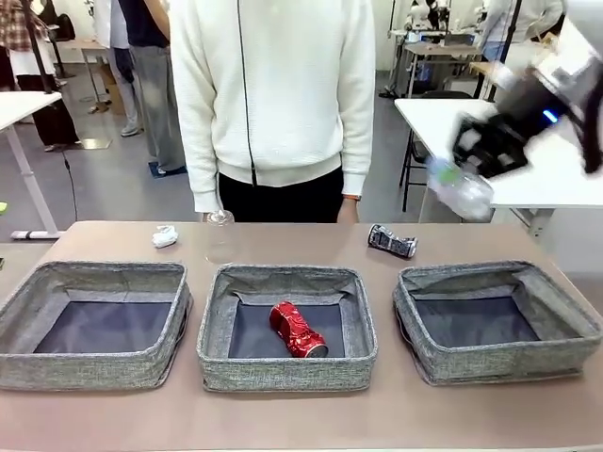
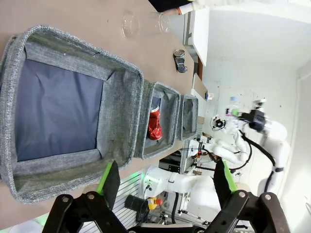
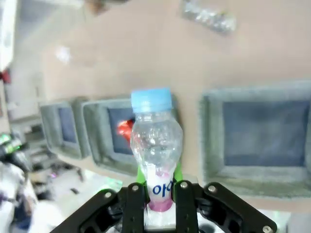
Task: Sort the waste into the appropriate baskets.
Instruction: Pick up the waste item pointed out by the person.
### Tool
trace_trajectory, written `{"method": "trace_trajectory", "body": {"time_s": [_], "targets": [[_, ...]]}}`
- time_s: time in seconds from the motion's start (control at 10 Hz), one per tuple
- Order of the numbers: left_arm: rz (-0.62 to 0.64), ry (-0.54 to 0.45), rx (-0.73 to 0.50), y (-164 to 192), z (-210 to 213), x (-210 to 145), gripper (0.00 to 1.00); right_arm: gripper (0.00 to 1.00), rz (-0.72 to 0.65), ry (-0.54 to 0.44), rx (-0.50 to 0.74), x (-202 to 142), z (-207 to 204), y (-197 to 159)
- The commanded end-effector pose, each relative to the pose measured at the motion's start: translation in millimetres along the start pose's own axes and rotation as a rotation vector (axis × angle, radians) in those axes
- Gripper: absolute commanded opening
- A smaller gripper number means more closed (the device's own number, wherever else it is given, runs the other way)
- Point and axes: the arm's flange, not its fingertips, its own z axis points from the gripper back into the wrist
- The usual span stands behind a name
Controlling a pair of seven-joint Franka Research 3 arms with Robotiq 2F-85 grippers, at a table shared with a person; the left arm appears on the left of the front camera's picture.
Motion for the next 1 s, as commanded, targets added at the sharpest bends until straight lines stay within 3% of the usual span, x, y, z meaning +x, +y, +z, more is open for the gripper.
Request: {"method": "trace_trajectory", "body": {"time_s": [0.0,0.2,0.3,0.4,0.6,0.9], "targets": [[-0.023,0.000,-0.015,0.9,0.6,-3.0,1.00,0.21,0.167,-0.032,-0.133,26.0,19.2,114.4],[-0.023,0.000,-0.015,0.9,0.6,-3.0,1.00,0.21,0.076,-0.024,-0.249,0.3,7.9,217.0],[-0.023,0.000,-0.015,0.9,0.6,-3.0,1.00,0.21,0.003,-0.091,-0.337,-15.5,-2.5,253.0],[-0.023,0.000,-0.015,0.9,0.6,-3.0,1.00,0.21,0.027,-0.076,-0.371,-31.4,-5.6,280.3],[-0.023,0.000,-0.015,0.9,0.6,-3.0,1.00,0.21,0.050,-0.086,-0.372,-38.4,19.9,305.3],[-0.023,0.000,-0.015,0.9,0.6,-3.0,1.00,0.21,0.006,-0.158,-0.390,-26.0,53.9,309.8]]}}
